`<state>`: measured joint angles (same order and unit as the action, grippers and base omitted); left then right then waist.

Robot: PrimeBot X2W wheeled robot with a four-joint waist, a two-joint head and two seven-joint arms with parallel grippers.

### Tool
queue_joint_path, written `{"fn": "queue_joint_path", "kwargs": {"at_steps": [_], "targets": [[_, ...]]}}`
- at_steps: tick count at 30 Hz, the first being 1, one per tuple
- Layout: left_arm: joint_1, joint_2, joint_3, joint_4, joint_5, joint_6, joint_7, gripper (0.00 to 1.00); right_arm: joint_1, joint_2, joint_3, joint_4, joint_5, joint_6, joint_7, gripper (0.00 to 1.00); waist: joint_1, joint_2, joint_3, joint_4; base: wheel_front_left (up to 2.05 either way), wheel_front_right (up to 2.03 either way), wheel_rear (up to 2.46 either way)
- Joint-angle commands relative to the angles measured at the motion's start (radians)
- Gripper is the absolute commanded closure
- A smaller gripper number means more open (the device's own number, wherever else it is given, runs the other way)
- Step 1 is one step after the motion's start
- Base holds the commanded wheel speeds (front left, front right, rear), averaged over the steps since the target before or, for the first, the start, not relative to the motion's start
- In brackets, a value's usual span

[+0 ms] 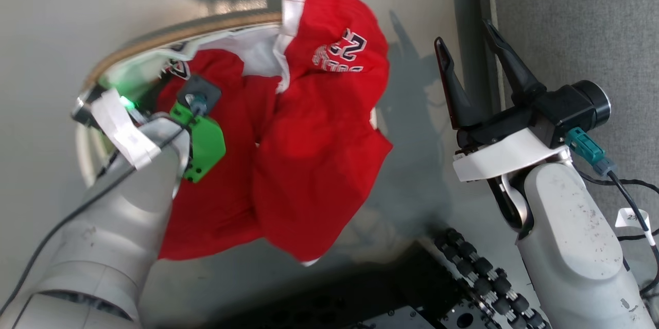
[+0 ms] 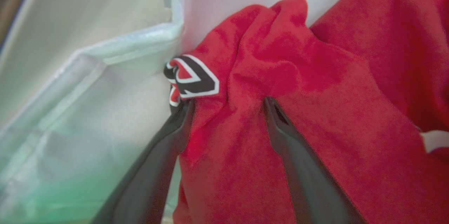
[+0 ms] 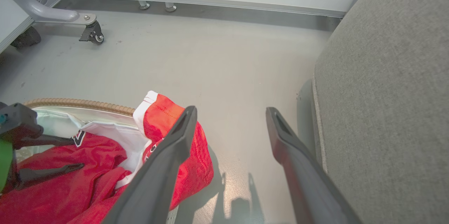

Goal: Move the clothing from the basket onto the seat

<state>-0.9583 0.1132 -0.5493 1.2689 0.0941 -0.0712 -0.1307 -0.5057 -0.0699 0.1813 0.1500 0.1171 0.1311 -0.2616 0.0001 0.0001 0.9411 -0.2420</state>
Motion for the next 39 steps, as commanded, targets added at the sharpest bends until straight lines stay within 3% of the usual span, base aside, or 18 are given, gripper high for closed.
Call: {"fn": "queue_joint_path", "kwargs": {"at_steps": [1,6,7,8,9,18,26,39], "targets": [[-0.012,0.006,0.002,0.013,0.001,-0.013,0.02,0.0,-0.008,0.004,-0.001,-0.005,-0.005,-0.001,-0.005,0.0,-0.0001,-0.0001,0.041,-0.027,0.0,0.0,0.0],[-0.009,0.005,0.006,0.017,-0.027,-0.025,0.05,0.0,-0.016,0.006,0.007,0.002,0.004,-0.001,-0.005,0.0,-0.0001,-0.0001,0.044,-0.028,0.0,0.0,0.0],[-0.005,0.004,0.004,0.018,-0.03,-0.028,0.047,0.06,-0.023,0.008,0.008,0.001,0.005,-0.001,-0.005,0.0,-0.0001,-0.0001,0.042,-0.03,0.0,0.0,0.0],[-0.002,0.002,0.001,0.018,-0.032,-0.031,0.041,0.61,-0.027,0.009,0.008,0.0,0.006,-0.001,-0.005,0.0,-0.0001,-0.0001,0.041,-0.031,0.0,0.0,0.0],[0.003,0.001,-0.002,0.018,-0.034,-0.033,0.034,1.0,-0.026,0.009,0.007,0.001,0.009,-0.001,-0.005,0.0,-0.0001,-0.0001,0.035,-0.032,0.0,0.0,0.0],[0.054,-0.022,0.001,0.019,-0.07,-0.026,-0.073,1.0,-0.017,0.013,-0.01,0.023,0.014,-0.001,-0.005,0.0,-0.0001,-0.0001,-0.08,-0.024,0.0,0.0,0.0],[0.16,-0.052,0.026,-0.023,-0.141,-0.022,-0.133,1.0,0.044,0.005,-0.024,0.067,0.023,-0.001,-0.005,0.0,-0.0001,-0.0001,-0.285,0.017,0.0,0.0,0.0],[0.437,-0.058,0.074,-0.418,-0.228,-0.022,-0.135,1.0,0.21,-0.019,-0.021,0.135,0.028,-0.001,-0.005,0.0,-0.0001,-0.0001,-0.628,0.11,0.0,0.0,0.0]]}}
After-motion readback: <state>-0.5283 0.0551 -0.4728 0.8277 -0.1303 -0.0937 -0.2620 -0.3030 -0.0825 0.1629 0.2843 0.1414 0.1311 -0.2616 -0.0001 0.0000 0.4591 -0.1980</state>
